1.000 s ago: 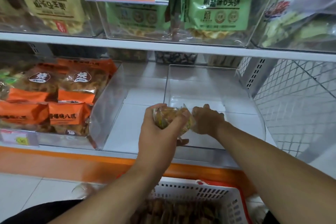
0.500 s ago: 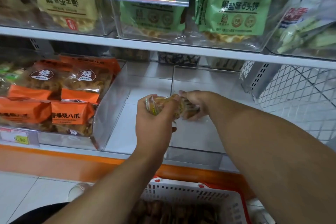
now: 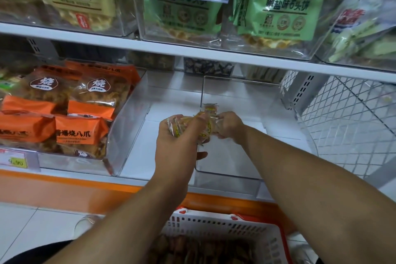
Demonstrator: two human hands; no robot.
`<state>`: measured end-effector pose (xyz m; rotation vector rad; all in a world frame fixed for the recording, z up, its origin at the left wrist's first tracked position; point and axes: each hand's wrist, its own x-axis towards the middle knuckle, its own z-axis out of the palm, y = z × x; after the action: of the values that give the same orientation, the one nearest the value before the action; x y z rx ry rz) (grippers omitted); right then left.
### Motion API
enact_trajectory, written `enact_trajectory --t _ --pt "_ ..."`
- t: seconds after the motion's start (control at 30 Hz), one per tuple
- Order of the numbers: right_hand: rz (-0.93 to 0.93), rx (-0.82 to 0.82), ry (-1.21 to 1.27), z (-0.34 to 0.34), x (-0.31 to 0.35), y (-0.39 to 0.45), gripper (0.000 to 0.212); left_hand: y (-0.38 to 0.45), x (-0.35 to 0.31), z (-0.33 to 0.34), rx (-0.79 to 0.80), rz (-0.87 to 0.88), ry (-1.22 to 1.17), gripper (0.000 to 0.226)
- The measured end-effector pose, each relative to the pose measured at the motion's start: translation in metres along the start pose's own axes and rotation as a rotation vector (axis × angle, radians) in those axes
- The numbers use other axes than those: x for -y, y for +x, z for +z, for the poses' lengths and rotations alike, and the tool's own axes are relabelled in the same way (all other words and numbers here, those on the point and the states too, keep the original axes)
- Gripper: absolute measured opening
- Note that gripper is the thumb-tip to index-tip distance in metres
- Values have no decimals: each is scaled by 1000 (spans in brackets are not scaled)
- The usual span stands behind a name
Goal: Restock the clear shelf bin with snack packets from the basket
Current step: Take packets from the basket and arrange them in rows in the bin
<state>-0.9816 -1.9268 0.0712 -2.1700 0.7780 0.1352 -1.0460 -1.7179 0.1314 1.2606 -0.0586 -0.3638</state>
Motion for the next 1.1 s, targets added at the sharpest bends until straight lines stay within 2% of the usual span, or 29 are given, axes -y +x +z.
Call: enact_trajectory --t 0.07,0.17,0.27,0.3,0.37,0.43,0.47,0.53,0.6,0.77,0.87,0.97,1.1 --pt "11 -23 37 6 0 1 40 -1 0 -1 5 0 -2 39" --pt "3 -34 183 5 1 -4 44 -3 -1 -3 18 -12 1 43" --pt "-2 -67 129 -9 -4 -17 57 -8 -3 -6 20 -30 -19 46" --pt "-21 -114 126 -16 -4 -25 58 -10 -3 -7 26 -40 -29 46" --pt "-129 -160 273 -29 1 -54 44 -15 -1 -8 53 -59 -37 48" --pt "-251 -2 517 -39 10 -97 24 -21 1 -8 105 -68 1 55" --pt "-311 143 557 -42 13 -119 26 -25 2 -8 139 -65 37 62" --pt "-413 354 393 -45 18 -157 42 -30 4 -7 210 -52 100 70" --pt "-470 369 288 -43 17 -181 55 -34 5 -6 263 -49 122 67" --pt "-442 295 544 -38 4 -191 40 -36 -2 -5 306 -104 106 69" --pt "-381 243 690 -36 -2 -188 42 -31 -5 -10 359 -173 -40 53" --pt "-327 170 770 -37 -4 -188 44 -28 -3 -13 339 -131 -117 25" --pt "-261 218 890 -40 -10 -190 46 -26 5 -13 319 -66 -126 26"
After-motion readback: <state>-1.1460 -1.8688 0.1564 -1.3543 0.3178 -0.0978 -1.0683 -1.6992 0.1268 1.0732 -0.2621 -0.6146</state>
